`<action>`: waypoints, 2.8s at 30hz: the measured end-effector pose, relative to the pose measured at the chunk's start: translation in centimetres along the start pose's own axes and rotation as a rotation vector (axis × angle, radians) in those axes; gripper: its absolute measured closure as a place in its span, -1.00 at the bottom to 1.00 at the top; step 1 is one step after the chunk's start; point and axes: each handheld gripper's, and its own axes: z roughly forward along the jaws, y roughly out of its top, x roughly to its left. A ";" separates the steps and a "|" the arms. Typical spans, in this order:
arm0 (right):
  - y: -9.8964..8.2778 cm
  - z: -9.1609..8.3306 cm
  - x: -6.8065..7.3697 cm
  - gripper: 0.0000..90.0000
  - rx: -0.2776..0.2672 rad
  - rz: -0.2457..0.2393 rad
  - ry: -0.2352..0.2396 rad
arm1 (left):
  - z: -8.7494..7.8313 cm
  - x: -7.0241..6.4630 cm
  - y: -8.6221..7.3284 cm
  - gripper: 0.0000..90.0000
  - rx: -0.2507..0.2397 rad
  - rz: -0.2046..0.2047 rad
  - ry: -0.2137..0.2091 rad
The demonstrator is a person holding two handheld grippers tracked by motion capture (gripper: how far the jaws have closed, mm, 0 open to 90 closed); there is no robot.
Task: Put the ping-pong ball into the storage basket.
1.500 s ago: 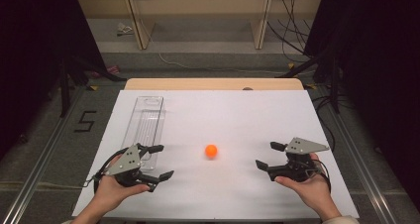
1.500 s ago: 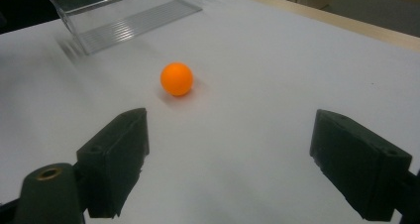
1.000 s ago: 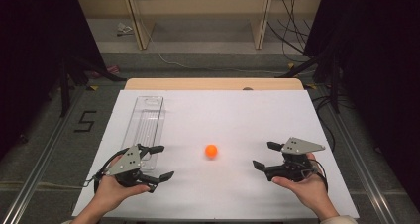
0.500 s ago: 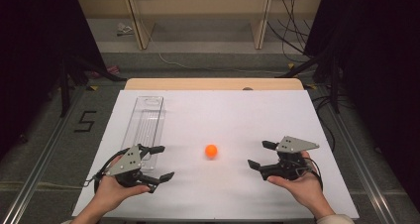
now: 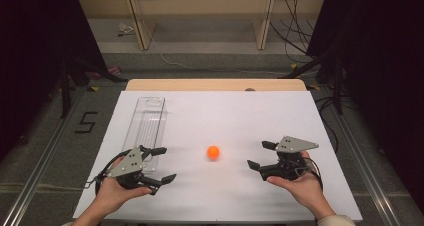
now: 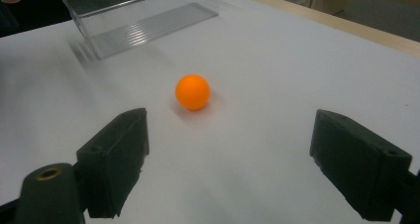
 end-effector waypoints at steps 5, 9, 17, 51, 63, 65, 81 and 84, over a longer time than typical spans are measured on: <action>0.1 0.2 0.0 -0.64 -0.001 0.004 0.002 | 0.0 0.0 0.0 -0.64 0.000 0.001 -0.001; 0.2 0.4 0.0 -0.64 0.000 0.001 0.004 | 0.0 0.0 0.0 -0.64 0.000 0.000 -0.001; 0.3 0.8 0.0 -0.64 0.003 0.004 0.009 | 0.0 0.0 0.0 -0.64 0.001 0.000 -0.002; 1.1 3.2 0.6 -0.64 0.025 -0.018 0.050 | 0.1 0.0 0.0 -0.64 0.002 0.002 -0.007; 1.6 4.5 1.0 -0.64 0.037 -0.032 0.072 | 0.0 -0.1 0.0 -0.64 0.000 0.002 -0.007; 1.7 4.8 1.0 -0.64 0.038 -0.034 0.075 | 0.0 -0.1 0.0 -0.64 0.000 0.003 -0.008; 2.3 6.8 1.2 -0.64 0.055 -0.042 0.097 | 0.1 -0.1 0.0 -0.64 0.002 0.002 -0.011; 2.4 7.0 1.3 -0.64 0.056 -0.045 0.100 | 0.1 -0.1 0.0 -0.64 0.001 0.003 -0.010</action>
